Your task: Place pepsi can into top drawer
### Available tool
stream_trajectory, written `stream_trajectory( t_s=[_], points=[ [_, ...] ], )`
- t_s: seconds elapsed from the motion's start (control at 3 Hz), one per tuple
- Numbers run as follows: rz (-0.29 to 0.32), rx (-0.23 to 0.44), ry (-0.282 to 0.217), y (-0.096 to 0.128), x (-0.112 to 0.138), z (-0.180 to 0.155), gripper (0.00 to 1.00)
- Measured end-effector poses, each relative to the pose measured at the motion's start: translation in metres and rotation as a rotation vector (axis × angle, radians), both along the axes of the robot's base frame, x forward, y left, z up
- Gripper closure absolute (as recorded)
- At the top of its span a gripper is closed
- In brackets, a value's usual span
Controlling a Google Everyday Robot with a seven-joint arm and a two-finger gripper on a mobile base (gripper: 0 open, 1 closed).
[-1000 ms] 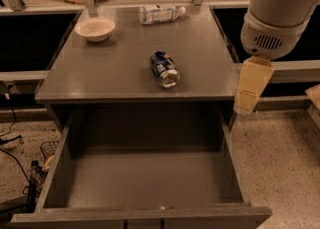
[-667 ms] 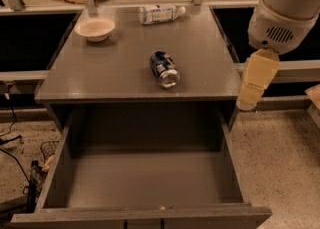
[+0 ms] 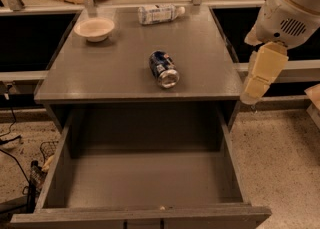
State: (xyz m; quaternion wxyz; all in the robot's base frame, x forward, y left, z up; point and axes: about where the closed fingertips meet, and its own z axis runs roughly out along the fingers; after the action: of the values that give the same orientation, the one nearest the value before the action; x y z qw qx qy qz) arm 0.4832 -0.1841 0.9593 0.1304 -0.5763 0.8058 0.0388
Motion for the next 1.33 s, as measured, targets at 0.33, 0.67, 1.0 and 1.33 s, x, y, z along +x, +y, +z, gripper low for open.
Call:
stream_trajectory(
  t_s=[0.33,0.67,1.0,1.33],
  points=[
    [0.000,0.004,-0.012,0.001,0.003,0.000,0.00],
    [0.036,0.047,-0.016,0.011,0.020,-0.003,0.00],
    [0.095,0.105,-0.011,0.025,0.034,-0.008,0.00],
    [0.205,0.187,-0.004,0.044,0.046,-0.013,0.00]
  ],
)
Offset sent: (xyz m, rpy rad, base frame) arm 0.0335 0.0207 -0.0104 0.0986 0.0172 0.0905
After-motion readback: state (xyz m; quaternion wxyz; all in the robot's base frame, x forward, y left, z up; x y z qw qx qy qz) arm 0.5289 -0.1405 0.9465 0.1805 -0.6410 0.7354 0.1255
